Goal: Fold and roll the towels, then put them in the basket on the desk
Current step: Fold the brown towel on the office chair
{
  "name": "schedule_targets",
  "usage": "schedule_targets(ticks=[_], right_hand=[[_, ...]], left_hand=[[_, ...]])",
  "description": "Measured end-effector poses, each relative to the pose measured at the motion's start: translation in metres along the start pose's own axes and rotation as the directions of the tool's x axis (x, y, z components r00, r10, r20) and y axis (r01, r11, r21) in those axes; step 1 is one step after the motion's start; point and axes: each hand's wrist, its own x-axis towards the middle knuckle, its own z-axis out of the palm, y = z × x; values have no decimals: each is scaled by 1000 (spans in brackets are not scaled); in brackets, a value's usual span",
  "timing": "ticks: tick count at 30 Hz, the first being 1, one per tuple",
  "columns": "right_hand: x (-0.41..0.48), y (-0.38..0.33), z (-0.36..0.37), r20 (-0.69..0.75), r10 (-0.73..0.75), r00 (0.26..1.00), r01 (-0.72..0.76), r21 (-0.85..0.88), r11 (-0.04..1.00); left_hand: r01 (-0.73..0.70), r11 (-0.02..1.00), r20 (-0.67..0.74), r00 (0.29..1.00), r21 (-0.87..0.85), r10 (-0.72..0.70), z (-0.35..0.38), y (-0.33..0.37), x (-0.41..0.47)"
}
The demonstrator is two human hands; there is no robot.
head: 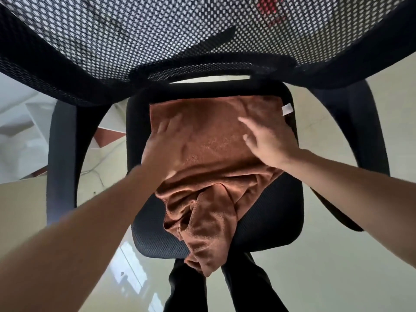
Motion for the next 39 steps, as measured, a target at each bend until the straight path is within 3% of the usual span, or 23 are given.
schedule_targets(ticks=[1,3,5,8,11,13,15,17,19,21,24,27,29,31,34,37,39], right_hand=[[6,0,8,99,-105,989,111,-62,992],[20,8,16,285,-112,952,152,-123,981],[36,28,18,311,73,948,-40,-112,993],[48,48,4,322,341,883,-338,-68,939],[26,45,-2,144,335,931,-335,-21,942],[0,41,-2,-7,393,920,-392,61,918],[-25,35,3,-47,605,795,-578,249,777],[-50,26,12,118,809,576,-775,393,495],[-75,17,22,299,880,368,-883,410,230],[-94,9,32,391,864,319,-904,401,152],[-100,8,39,477,809,345,-889,443,117],[-99,12,35,415,851,322,-814,580,26],[-107,3,28,453,847,277,-782,618,-74],[-121,-19,25,617,744,256,-818,549,-174],[-136,-59,26,800,557,224,-892,399,-213],[-138,-84,39,809,533,248,-855,441,-272],[-134,-89,46,790,573,221,-784,493,-378]], left_hand=[[-16,998,54,998,63,13,0,-4,14],[74,991,100,991,110,-85,1,-20,38],[215,973,106,969,89,-223,0,-39,54],[319,944,123,937,84,-328,-6,-52,51],[366,929,-12,930,-49,-367,-8,-42,25],[491,833,-61,852,-254,-520,-3,-29,2],[637,630,46,718,-445,-694,8,-18,-24],[713,381,205,588,-589,-783,22,-9,-48],[740,204,313,495,-641,-810,33,1,-67],[739,170,328,477,-652,-816,39,12,-82],[750,218,332,508,-625,-795,47,24,-101],[779,228,401,521,-584,-753,62,29,-122],[792,215,482,536,-571,-694,70,33,-132],[799,122,557,511,-589,-655,72,37,-138],[758,-67,589,445,-649,-675,73,35,-141],[667,-229,614,425,-709,-665,80,28,-147],[611,-338,652,412,-716,-637,86,23,-150]])
